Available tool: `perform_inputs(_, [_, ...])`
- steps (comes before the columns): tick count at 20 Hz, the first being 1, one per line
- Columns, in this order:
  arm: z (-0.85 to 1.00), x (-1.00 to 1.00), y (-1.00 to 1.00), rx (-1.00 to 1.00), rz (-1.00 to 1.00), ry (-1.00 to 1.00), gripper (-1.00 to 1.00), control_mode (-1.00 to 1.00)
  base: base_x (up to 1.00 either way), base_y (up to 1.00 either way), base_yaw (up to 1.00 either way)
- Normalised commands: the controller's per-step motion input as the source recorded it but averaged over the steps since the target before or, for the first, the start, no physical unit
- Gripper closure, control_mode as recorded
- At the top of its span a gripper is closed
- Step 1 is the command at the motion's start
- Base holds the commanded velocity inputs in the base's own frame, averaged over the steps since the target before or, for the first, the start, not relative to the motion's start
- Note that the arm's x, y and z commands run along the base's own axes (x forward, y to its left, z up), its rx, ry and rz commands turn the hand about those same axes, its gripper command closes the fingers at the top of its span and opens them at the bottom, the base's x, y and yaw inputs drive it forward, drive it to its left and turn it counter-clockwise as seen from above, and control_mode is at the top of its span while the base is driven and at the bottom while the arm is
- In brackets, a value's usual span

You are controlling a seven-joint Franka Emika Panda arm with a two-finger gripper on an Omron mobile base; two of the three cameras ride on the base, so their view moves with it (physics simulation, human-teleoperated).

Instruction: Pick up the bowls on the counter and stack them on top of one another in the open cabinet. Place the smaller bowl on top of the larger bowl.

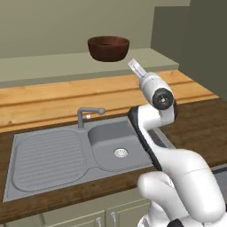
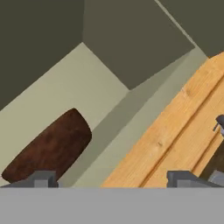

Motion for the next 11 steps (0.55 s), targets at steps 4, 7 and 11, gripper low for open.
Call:
perform_inputs(4, [-1.0, -1.0, -0.53, -0.07, 0.0, 0.0, -1.0, -1.0, 0.0, 0.0, 0.0])
perform_inputs(7, [-0.64, -1.0, -0.46, -0.01, 0.01, -0.1, -1.0, -1.0, 0.0, 0.0, 0.0])
perform_inputs(11, [-0.17, -1.0, -0.17, 0.0, 0.0, -0.22, -1.0, -1.0, 0.0, 0.0, 0.0])
